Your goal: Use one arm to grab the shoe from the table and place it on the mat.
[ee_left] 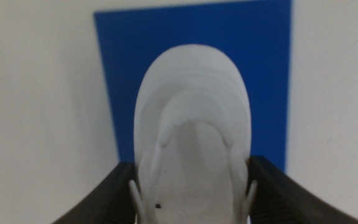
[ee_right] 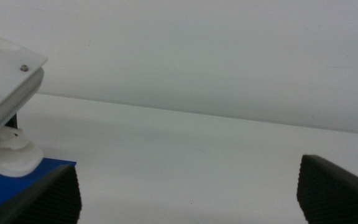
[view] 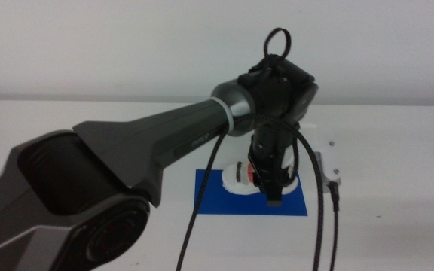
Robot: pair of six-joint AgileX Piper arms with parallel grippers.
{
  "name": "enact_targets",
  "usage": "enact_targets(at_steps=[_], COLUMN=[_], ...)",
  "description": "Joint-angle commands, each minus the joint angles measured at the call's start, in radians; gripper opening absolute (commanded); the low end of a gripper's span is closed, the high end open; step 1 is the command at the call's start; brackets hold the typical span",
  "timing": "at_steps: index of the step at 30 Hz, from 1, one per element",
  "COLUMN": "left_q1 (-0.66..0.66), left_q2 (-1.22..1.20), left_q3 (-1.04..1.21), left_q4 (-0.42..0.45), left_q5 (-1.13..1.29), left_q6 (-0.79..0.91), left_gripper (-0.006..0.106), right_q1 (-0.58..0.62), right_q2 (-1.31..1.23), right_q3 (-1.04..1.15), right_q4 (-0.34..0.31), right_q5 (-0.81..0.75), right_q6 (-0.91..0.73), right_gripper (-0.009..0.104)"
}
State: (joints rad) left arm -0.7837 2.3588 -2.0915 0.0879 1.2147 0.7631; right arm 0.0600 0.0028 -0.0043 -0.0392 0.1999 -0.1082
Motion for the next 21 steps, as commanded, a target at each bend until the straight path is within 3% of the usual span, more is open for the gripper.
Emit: enact_targets(at_steps=[1,21], left_q1=[0.017,0.035], left_q2=[0.010,0.052], left_q3=[-0.007,-0.007], left_q4=[0.001,-0.025], left_q5=[0.097,0.095], left_q6=[-0.009,0.003], left_gripper=[0.000,0.000], right_q1=[0.000,0.000], right_q2=[-0.038,-0.038], right_q3=[0.043,0.043], right_q4=[-0.003,-0.003], right_q5=[-0.007,-0.007], right_q6=[0.000,0.000], right_gripper=[0.093,0.093])
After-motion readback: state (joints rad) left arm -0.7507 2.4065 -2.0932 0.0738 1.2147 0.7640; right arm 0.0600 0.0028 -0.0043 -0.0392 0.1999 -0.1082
